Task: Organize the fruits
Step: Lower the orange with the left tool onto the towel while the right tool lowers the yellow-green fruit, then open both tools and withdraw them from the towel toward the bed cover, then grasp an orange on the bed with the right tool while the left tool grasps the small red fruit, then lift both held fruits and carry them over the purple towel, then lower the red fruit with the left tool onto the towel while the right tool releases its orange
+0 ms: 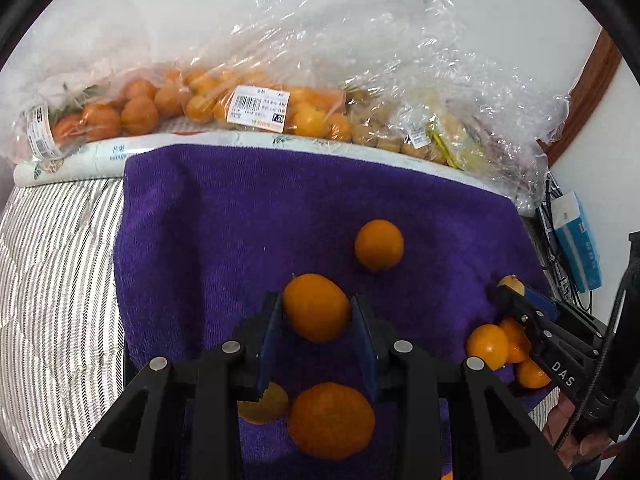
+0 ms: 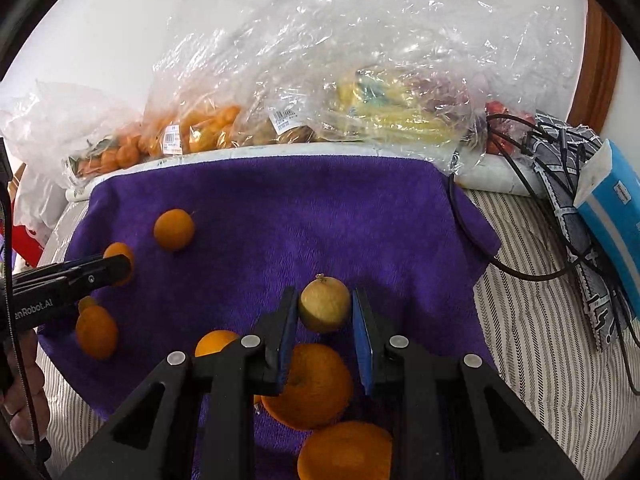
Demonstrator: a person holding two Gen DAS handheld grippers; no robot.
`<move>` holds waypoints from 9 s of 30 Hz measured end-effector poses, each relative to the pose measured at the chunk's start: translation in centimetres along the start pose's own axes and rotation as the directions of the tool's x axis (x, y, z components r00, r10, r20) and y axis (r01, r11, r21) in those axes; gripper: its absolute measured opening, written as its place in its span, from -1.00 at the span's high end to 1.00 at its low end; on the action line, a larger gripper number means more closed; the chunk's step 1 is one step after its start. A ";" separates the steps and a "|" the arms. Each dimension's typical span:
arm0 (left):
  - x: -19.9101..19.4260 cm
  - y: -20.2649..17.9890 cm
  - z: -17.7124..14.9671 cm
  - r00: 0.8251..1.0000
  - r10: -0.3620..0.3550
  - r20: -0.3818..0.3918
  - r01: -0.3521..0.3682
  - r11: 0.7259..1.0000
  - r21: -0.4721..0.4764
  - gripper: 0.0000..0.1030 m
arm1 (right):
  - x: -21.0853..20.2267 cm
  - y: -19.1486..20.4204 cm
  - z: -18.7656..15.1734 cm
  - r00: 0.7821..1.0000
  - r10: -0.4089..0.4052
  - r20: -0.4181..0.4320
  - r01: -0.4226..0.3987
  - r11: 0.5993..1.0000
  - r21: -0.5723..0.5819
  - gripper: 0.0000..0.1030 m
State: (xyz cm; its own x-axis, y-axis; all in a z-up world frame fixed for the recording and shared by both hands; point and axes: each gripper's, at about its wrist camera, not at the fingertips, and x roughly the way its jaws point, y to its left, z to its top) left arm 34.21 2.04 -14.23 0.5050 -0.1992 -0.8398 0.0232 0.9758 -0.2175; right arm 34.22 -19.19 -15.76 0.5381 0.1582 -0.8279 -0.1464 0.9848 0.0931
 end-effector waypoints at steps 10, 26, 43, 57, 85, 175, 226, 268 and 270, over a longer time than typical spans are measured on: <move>-1.2 -0.3 -0.2 1.000 -0.006 -0.016 0.006 1.000 0.001 0.32 | -2.3 0.2 0.1 0.999 -0.019 0.046 0.019 1.000 0.003 0.08; -11.6 -2.4 -3.6 0.982 0.041 0.183 -0.055 0.996 0.073 0.19 | -11.3 1.3 -1.4 0.987 -0.022 0.158 0.017 0.999 0.031 -0.04; -16.9 -1.3 -8.8 0.974 -0.004 0.225 -0.013 0.997 0.075 0.20 | -15.9 3.9 -6.5 0.994 -0.016 0.109 0.014 1.000 0.020 0.18; -16.0 3.9 -11.2 0.980 0.038 0.198 -0.036 0.999 -0.013 0.20 | -12.7 6.6 -9.5 0.999 0.000 0.038 0.001 1.000 -0.022 0.44; -12.3 6.7 -12.1 0.995 0.014 0.096 -0.011 1.000 -0.027 0.20 | -5.8 10.8 -10.0 0.996 0.073 -0.054 -0.078 0.993 -0.092 0.34; -11.6 -1.3 -4.4 0.984 -0.051 0.170 0.040 0.997 0.067 0.54 | -11.4 2.6 -3.3 0.985 -0.009 0.174 0.018 0.998 -0.052 0.34; -2.0 2.3 0.6 0.993 0.103 0.061 -0.103 0.995 -0.010 0.54 | -0.4 2.9 -0.4 0.999 0.018 0.045 -0.015 0.999 -0.052 0.34; -8.2 -0.9 -3.4 0.993 0.090 0.082 -0.094 0.994 0.056 -0.19 | -8.0 3.1 -0.4 0.997 -0.016 0.080 0.016 1.000 -0.010 0.02; -9.9 -1.4 -4.1 0.990 0.096 0.108 -0.102 0.993 0.059 -0.24 | -10.1 3.1 -0.9 0.995 -0.041 0.095 0.042 0.999 -0.005 0.02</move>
State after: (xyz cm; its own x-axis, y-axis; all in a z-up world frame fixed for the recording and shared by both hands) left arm 25.65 2.30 -7.67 0.5950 -0.0942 -0.7982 0.0225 0.9947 -0.1006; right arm 27.61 -17.75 -7.62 0.6202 0.1237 -0.7746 -0.1281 0.9902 0.0556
